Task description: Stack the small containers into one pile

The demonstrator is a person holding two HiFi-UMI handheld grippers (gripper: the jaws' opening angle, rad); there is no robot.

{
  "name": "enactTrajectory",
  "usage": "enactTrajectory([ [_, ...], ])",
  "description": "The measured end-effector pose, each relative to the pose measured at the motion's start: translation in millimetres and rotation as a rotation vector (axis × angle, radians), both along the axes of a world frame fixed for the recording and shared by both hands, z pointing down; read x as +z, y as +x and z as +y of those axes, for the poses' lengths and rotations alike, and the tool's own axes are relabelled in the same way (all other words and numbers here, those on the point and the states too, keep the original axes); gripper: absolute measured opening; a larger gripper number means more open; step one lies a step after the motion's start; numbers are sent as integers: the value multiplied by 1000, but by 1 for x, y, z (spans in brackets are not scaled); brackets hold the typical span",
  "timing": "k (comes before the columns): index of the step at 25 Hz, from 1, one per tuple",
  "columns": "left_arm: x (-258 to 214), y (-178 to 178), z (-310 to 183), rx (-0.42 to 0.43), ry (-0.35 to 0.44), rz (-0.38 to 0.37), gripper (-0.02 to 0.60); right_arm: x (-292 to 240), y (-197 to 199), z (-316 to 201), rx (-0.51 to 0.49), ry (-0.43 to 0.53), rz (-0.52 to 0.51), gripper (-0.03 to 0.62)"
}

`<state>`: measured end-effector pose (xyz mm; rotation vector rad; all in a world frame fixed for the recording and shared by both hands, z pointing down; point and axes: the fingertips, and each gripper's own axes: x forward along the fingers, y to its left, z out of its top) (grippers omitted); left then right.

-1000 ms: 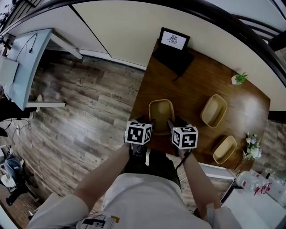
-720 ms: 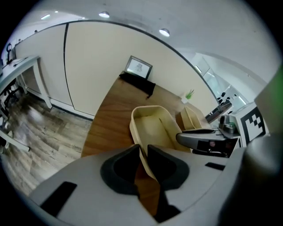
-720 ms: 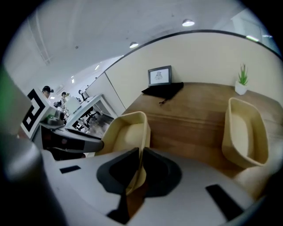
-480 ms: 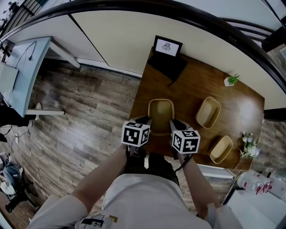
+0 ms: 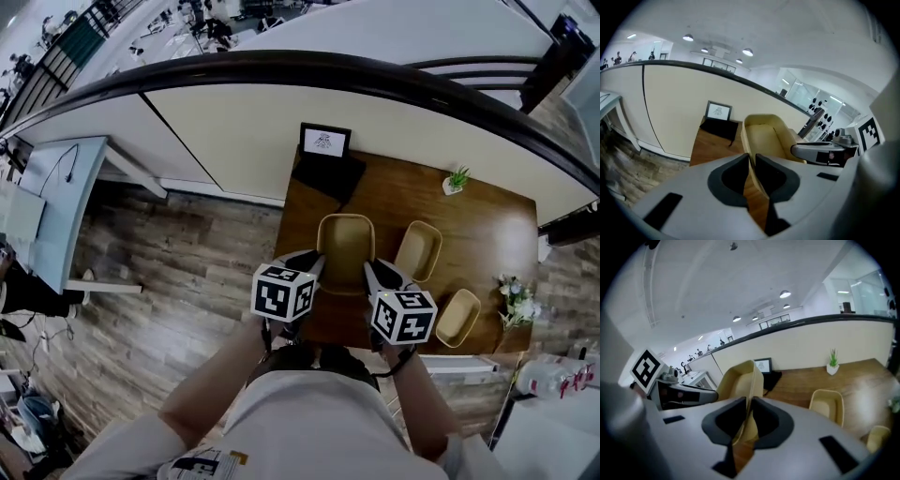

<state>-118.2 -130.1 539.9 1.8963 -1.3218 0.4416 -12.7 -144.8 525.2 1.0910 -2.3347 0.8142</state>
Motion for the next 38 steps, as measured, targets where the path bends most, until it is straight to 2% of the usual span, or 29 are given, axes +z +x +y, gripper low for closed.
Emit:
enactTrajectory([
  [7, -32, 36, -14, 93, 70, 6, 46, -20, 37, -3, 126, 14, -25, 48],
  [13, -27, 68, -30, 168, 66, 17, 44, -15, 70, -6, 218, -9, -29, 49],
  [18, -23, 112, -55, 243, 59, 43, 43, -10, 113, -21, 312, -23, -26, 49],
  [23, -16, 159, -87, 314, 30, 82, 38, 5, 162, -47, 423, -55, -18, 43],
  [27, 9, 190, -107, 350, -7, 61, 38, 26, 192, -66, 476, -79, 14, 38],
  [33, 56, 221, -122, 369, -98, 63, 38, 73, 221, -79, 488, -162, 75, 36],
  [38, 92, 232, -123, 372, -171, 46, 37, 112, 230, -80, 479, -247, 108, 39],
])
